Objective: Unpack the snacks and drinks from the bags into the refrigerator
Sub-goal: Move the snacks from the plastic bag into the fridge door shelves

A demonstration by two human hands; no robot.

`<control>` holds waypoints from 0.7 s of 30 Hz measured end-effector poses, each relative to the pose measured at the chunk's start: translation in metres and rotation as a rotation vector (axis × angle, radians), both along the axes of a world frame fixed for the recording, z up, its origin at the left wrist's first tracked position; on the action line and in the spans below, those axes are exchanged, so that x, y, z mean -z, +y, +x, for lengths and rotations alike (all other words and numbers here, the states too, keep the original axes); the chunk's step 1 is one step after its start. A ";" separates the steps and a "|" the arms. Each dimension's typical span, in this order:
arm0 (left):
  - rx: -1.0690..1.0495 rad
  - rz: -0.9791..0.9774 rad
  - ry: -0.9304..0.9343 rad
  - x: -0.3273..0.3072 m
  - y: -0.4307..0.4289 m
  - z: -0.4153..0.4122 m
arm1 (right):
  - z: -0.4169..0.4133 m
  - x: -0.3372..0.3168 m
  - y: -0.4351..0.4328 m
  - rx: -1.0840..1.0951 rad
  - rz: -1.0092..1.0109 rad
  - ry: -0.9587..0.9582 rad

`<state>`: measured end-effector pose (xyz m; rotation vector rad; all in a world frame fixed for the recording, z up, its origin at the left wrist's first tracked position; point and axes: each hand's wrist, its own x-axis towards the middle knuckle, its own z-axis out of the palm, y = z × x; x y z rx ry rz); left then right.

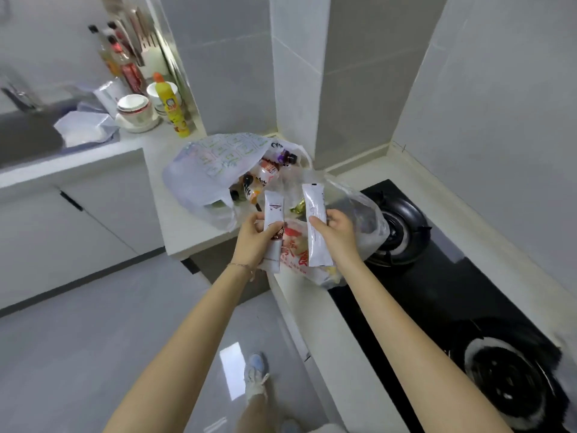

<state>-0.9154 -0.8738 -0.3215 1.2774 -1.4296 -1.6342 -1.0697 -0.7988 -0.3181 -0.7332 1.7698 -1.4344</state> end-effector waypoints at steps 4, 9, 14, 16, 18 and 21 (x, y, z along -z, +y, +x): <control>-0.155 -0.021 0.066 -0.021 0.025 0.057 | 0.049 -0.017 -0.002 -0.119 -0.036 0.007; -0.334 -0.056 0.067 -0.044 0.060 0.142 | 0.137 -0.031 -0.005 -0.345 -0.084 0.003; -0.571 -0.102 0.070 -0.060 0.109 0.243 | 0.238 -0.046 0.007 -0.563 -0.094 -0.024; -0.637 -0.116 0.067 -0.065 0.133 0.280 | 0.280 -0.053 0.017 -0.646 -0.105 -0.032; -0.684 -0.150 0.057 -0.070 0.158 0.315 | 0.321 -0.059 0.030 -0.722 -0.122 -0.021; -0.777 -0.191 0.055 -0.078 0.197 0.366 | 0.379 -0.067 0.053 -0.817 -0.150 -0.021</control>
